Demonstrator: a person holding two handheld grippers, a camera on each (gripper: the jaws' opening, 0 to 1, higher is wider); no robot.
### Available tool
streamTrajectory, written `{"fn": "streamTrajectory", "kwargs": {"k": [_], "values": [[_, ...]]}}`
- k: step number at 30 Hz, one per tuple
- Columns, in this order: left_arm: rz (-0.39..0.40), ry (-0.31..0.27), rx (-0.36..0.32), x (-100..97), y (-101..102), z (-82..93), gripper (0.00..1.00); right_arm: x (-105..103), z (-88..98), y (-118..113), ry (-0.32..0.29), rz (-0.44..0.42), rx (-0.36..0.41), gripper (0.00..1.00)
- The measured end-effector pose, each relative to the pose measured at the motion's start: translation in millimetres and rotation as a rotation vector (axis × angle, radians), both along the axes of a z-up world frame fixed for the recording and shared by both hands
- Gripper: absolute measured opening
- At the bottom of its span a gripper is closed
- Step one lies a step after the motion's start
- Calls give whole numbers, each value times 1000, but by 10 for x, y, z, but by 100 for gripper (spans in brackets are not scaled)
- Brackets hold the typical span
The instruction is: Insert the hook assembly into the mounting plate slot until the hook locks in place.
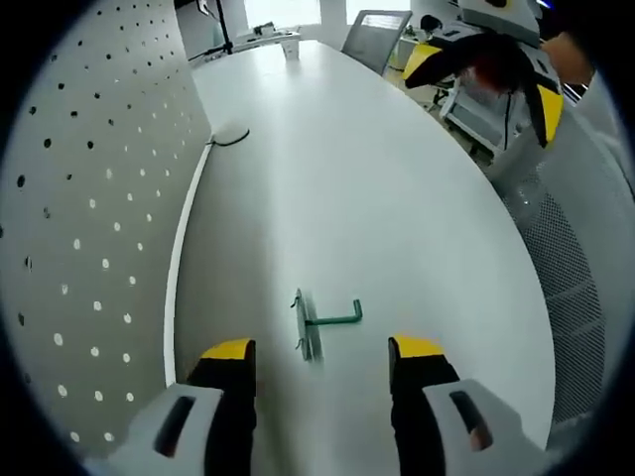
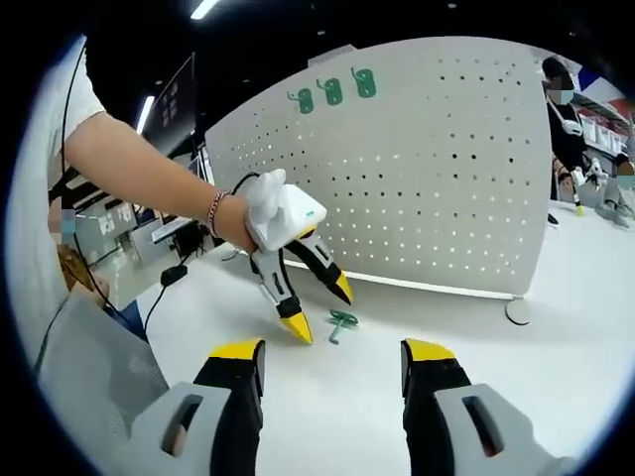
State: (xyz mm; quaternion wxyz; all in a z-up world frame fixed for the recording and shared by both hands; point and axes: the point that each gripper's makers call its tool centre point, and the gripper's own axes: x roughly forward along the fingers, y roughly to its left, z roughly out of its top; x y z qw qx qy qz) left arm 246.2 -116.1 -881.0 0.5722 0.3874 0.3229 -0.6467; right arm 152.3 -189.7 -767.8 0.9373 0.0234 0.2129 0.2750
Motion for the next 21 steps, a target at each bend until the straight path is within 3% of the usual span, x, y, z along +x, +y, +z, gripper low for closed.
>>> {"fn": "streamTrajectory", "kwargs": {"k": [2,4,21], "values": [[-14,17,-6,-37,-13,-12,50,0,11,-20,-1,-5,4,53],[25,29,-11,2,-19,-9,49,2,23,-33,-3,-12,12,53],[88,15,-29,78,-40,-6,39,-24,18,-29,3,-16,25,51]]}}
